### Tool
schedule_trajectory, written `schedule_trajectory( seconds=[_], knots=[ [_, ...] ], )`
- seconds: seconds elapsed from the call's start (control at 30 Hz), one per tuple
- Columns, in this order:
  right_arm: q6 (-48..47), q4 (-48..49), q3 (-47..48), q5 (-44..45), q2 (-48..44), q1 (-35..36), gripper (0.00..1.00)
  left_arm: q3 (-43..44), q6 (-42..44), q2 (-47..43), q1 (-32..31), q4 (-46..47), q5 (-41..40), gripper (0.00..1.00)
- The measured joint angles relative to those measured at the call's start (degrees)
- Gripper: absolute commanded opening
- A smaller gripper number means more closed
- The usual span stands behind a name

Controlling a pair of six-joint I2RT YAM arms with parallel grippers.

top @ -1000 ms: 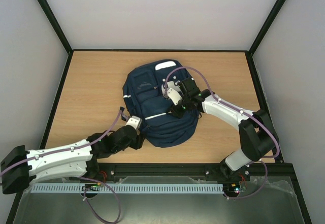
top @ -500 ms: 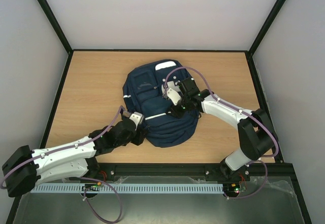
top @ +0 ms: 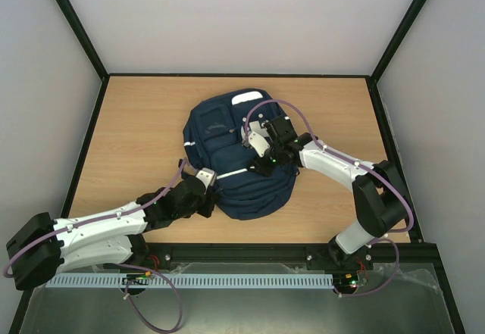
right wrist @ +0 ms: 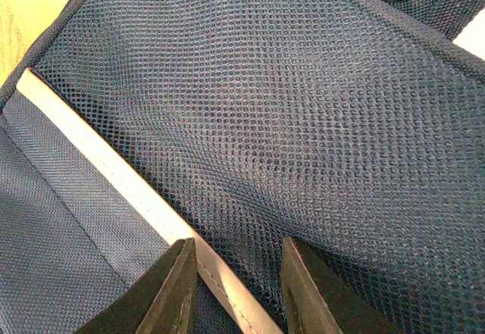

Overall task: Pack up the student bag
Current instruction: Zip the student bag at the center of the board.

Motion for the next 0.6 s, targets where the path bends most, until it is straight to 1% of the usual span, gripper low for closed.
schedule_trajectory(
  seconds=[0.33,0.47,0.6],
  knots=[
    [-0.2,0.0,0.1,-0.3,0.3,0.0,0.33,0.0,-0.6,0.0,-0.6,0.3,1.3,0.02],
    [-0.2,0.0,0.1,-0.3,0.4,0.0,0.33,0.6,-0.7,0.3,-4.0,0.2,-0.9,0.02],
    [-0.2,0.0,0.2,-0.5,0.7,0.0,0.33,3.5,-0.7,2.7,-8.4,0.0,-3.9,0.02]
  ],
)
